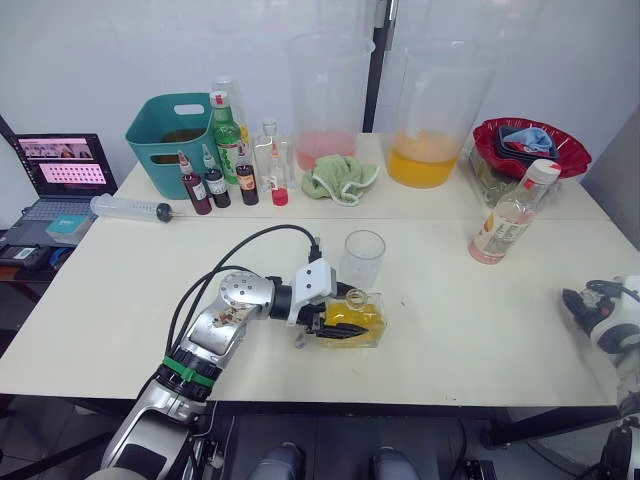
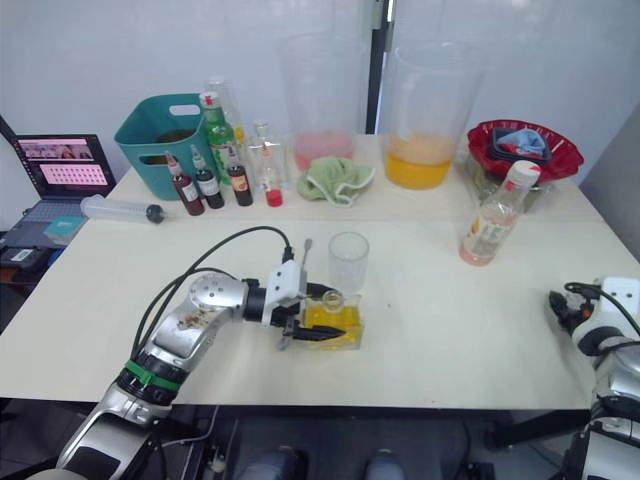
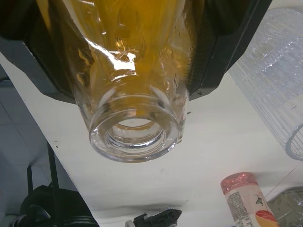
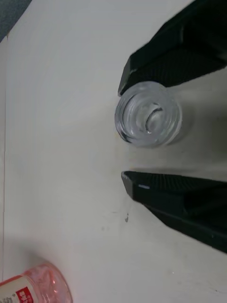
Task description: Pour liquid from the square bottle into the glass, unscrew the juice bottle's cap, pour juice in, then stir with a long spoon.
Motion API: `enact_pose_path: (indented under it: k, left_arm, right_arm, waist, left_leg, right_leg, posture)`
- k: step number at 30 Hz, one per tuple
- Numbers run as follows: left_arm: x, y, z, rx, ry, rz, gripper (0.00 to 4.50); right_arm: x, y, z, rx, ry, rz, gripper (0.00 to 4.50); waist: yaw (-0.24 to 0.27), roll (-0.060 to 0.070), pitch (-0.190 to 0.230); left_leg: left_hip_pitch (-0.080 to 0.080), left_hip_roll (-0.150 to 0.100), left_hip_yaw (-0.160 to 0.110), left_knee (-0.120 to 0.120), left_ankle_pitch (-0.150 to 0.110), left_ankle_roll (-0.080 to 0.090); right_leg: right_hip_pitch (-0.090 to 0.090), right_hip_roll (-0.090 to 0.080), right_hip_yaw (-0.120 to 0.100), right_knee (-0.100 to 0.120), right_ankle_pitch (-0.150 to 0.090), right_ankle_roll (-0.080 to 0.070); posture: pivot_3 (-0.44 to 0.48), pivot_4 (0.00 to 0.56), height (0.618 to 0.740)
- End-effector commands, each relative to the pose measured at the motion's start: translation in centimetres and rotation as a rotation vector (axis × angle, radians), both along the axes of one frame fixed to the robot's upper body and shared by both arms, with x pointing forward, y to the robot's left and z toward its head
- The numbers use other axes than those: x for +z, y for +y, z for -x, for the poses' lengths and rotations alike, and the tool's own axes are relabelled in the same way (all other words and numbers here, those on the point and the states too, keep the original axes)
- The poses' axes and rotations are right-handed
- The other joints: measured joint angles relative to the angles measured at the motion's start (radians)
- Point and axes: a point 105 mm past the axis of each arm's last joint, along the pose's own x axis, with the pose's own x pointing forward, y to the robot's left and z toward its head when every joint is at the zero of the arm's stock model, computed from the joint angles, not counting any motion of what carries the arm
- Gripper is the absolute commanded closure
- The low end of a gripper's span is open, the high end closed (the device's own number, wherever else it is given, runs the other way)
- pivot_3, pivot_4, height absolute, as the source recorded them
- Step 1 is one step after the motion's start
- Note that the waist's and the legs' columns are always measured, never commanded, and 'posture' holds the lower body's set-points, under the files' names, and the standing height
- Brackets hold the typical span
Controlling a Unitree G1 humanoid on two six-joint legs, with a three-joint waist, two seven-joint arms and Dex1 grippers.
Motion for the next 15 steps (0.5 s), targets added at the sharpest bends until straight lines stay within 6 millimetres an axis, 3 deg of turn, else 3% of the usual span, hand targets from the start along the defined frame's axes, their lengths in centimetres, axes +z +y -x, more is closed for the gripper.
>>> enact_pose_path:
  k: [1,3,8,11,12,15]
  left_arm:
    - [0.3,0.3,0.2,0.018,-0.012,0.012,1.69]
    - [0.3,0.5,0.2,0.023,-0.008,0.018,1.69]
    - [0.3,0.9,0.2,0.031,-0.004,0.022,1.69]
    - [0.5,1.0,0.3,0.028,-0.005,0.03,1.69]
    - [0.7,1.0,0.3,0.027,-0.005,0.034,1.69]
    - [0.9,1.3,0.2,0.028,0.001,0.049,1.69]
  right_arm:
    - [3.6,-1.3,0.2,-0.008,-0.091,0.074,0.37]
    - [4.6,-1.6,0.5,-0.006,-0.117,0.095,0.0]
    - [9.3,-1.5,1.0,0.072,-0.231,0.138,0.0]
    - [10.7,-0.7,1.5,0.141,-0.244,0.146,0.0]
    - [11.0,-0.2,1.7,0.189,-0.23,0.141,0.0]
    - [11.4,4.1,3.2,0.466,-0.147,0.137,0.0]
  waist:
    - [0.0,0.0,0.0]
    - [-0.001,0.0,0.0]
    - [-0.005,0.001,0.0]
    - [-0.005,0.001,0.0]
    - [-0.005,0.001,0.0]
    - [-0.003,0.001,0.0]
  left_leg:
    - [0.0,0.0,0.0,0.0,0.0,0.0]
    - [0.0,0.0,0.0,-0.001,0.0,0.0]
    - [0.001,0.0,0.0,-0.002,0.0,0.0]
    - [0.001,0.001,0.0,-0.002,0.0,0.001]
    - [0.001,0.001,0.001,-0.002,0.0,0.001]
    - [0.0,0.001,0.0,-0.002,-0.001,0.001]
  right_leg:
    - [0.0,0.0,0.0,0.0,0.0,0.0]
    - [0.0,0.0,0.0,0.0,0.0,0.0]
    - [0.0,0.0,0.0,0.0,0.0,0.0]
    - [0.0,0.0,0.0,0.0,0.0,0.0]
    - [0.0,0.0,0.0,0.0,0.0,0.0]
    - [-0.001,0.0,0.0,0.0,0.0,0.0]
  posture:
    - [0.0,0.15,0.74]
    - [0.0,0.15,0.74]
    - [0.0,0.15,0.74]
    - [0.0,0.15,0.74]
    - [0.0,0.15,0.74]
    - [0.0,0.15,0.74]
